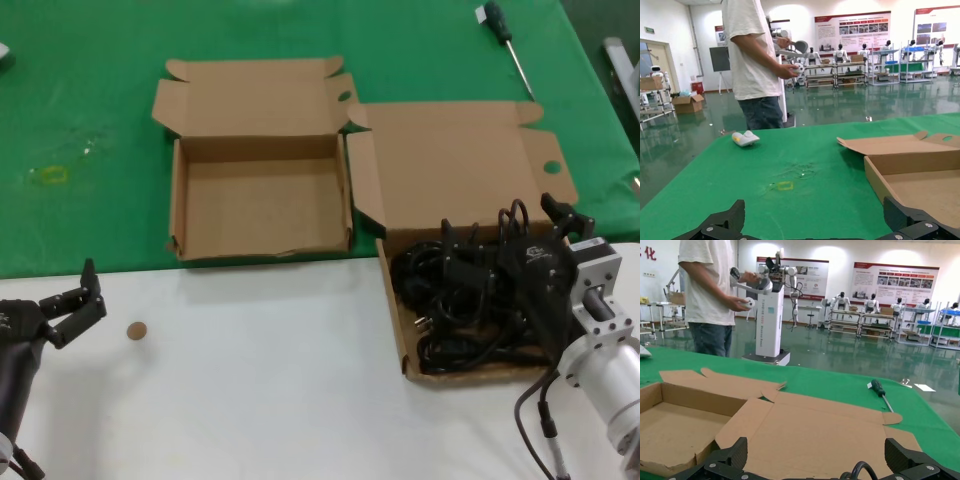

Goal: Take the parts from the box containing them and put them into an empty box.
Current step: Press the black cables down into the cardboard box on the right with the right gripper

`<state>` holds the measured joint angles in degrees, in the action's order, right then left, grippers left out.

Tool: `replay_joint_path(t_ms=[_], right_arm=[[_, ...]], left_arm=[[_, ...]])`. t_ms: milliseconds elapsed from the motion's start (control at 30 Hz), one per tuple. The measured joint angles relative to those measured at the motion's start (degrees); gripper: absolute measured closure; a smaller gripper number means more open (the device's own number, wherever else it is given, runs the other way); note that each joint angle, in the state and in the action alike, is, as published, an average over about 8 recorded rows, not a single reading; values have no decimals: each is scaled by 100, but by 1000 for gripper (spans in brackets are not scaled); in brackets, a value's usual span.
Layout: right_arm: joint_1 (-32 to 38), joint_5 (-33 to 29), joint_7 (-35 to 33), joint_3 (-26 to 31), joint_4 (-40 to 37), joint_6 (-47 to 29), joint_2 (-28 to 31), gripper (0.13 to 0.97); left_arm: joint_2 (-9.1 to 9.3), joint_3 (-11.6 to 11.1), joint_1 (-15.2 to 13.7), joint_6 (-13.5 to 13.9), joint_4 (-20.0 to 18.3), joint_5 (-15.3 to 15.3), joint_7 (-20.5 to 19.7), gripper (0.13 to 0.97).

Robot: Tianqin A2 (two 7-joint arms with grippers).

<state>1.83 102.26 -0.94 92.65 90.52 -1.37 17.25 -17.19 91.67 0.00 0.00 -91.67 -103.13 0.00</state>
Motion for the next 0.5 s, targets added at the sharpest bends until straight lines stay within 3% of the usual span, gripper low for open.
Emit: replay_joint_path(t_ms=[500], right_arm=[[0,0,0,0,0,0,0,129]], left_arm=[[0,0,0,0,0,0,0,135]])
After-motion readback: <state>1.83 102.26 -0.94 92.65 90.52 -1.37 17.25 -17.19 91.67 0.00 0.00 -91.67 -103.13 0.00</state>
